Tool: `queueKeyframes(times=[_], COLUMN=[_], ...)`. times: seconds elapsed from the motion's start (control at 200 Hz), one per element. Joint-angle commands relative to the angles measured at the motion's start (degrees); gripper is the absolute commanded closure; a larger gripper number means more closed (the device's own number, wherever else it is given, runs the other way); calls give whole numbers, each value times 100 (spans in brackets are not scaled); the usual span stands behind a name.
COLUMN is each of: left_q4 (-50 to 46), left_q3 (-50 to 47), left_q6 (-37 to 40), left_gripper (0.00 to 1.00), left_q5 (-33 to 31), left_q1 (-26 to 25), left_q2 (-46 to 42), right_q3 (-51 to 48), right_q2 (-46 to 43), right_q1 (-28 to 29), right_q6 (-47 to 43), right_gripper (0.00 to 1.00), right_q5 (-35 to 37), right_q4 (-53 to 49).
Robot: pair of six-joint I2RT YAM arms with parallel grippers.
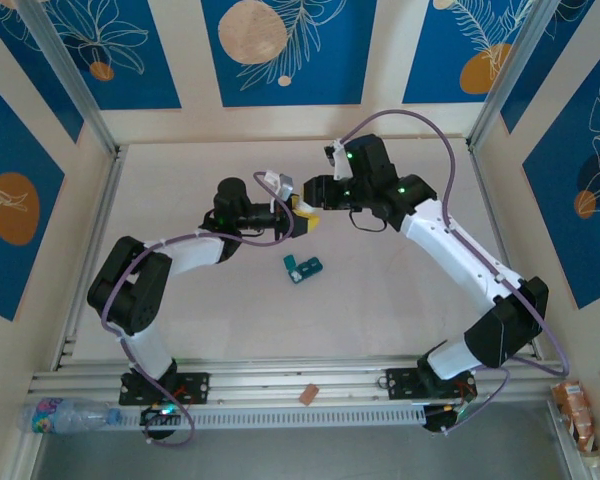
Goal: Sort the pills into containers
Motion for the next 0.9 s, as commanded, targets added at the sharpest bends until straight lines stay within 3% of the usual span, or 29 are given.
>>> queueKeyframes(times=[0.0, 0.08, 0.17, 0.27, 0.5, 0.67, 0.895], left_q4=[401, 389, 405, 464, 777, 896, 920], left_q3=[132, 119, 84, 83, 135, 168, 206], left_q6=[153, 189, 213, 191, -69, -263, -442], left_gripper=[100, 100, 100, 100, 100, 100, 100], left_q5=[-152, -170, -180, -140, 243, 462, 621], left_q1=[-38, -37, -37, -36, -34, -32, -37], left_q2=[-251, -260, -276, -251, -122, -49, -2], right_q3=[-130, 57, 191, 140, -124, 194, 887], right_q2=[117, 143, 39, -285, -721, -413, 156], right_q1=[338, 264, 73, -175, -666, -959, -938], right_q6=[576, 505, 445, 242, -1238, -2068, -2333], right_gripper=[67, 61, 37, 25, 22, 23, 25], right_q5=[507, 524, 418, -57, -1814, -2147, -2323], right_q4=[-440, -583, -736, -593, -117, -439, -831])
